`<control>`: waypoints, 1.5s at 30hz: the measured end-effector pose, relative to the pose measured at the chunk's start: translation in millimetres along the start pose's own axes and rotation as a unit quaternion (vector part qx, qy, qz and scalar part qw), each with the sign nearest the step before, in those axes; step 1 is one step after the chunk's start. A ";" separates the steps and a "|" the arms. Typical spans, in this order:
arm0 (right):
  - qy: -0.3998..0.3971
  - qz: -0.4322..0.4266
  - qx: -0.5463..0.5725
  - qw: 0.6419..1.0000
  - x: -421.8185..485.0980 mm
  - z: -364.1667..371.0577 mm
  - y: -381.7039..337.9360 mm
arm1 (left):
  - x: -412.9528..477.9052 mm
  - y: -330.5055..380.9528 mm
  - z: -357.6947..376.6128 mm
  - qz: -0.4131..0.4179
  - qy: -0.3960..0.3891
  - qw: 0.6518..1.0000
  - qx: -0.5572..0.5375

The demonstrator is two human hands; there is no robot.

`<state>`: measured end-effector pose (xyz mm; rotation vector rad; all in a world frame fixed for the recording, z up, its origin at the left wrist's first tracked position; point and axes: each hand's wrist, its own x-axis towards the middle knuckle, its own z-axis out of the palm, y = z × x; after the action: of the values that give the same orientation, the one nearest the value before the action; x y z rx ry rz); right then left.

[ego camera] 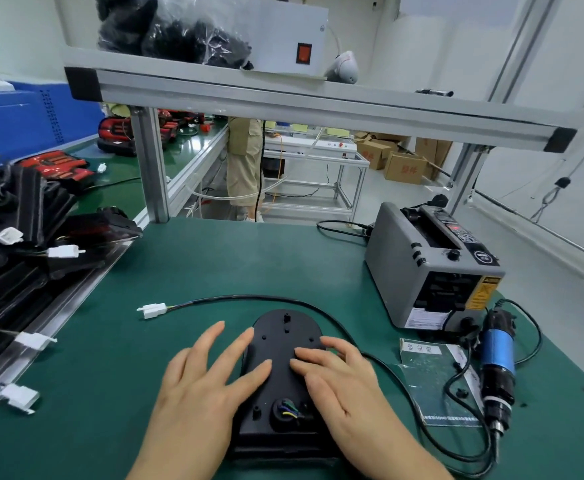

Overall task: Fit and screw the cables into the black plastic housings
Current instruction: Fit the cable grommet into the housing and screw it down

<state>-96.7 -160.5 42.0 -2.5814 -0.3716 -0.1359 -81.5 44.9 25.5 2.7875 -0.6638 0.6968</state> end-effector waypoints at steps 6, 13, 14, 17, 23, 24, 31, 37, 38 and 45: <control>0.020 -0.008 -0.015 1.000 -0.2 4.2 1.7 | -0.5 -1.3 3.4 0.026 0.036 0.999 0.030; 0.022 -0.008 -0.006 1.000 -1.6 3.4 -0.5 | 2.2 -3.8 4.0 0.045 0.042 0.997 0.052; 0.022 -0.008 -0.005 1.000 -1.9 2.9 -0.6 | 3.6 -4.0 3.8 0.043 0.038 0.997 0.046; 0.024 -0.006 0.003 1.000 -2.5 1.9 -0.8 | 4.7 -6.0 5.9 0.036 0.019 0.999 0.023; 0.029 -0.003 0.014 0.999 -2.5 4.0 -1.0 | 0.8 -12.6 15.2 0.002 -0.033 0.995 -0.096; 0.031 -0.003 0.015 0.999 -2.4 4.2 -0.9 | 1.3 -12.3 12.4 0.007 -0.046 0.991 -0.123; 0.030 0.002 0.018 0.999 -1.5 5.1 0.3 | 12.5 -8.3 4.1 0.040 -0.028 0.998 -0.032; 0.036 0.003 0.021 0.999 -1.8 6.6 0.0 | 12.2 -3.8 0.5 0.064 0.010 0.997 0.048; 0.036 0.005 0.023 0.999 -2.1 7.0 -0.3 | 13.0 -4.0 0.4 0.062 0.013 0.997 0.047; 0.037 0.008 0.029 0.999 -2.0 7.4 -0.5 | 5.6 -7.4 11.1 0.029 0.020 0.999 0.037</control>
<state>-98.6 -156.8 35.6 -2.5132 -0.3235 -0.2115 -69.2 46.2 18.0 2.8225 -0.7285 0.8025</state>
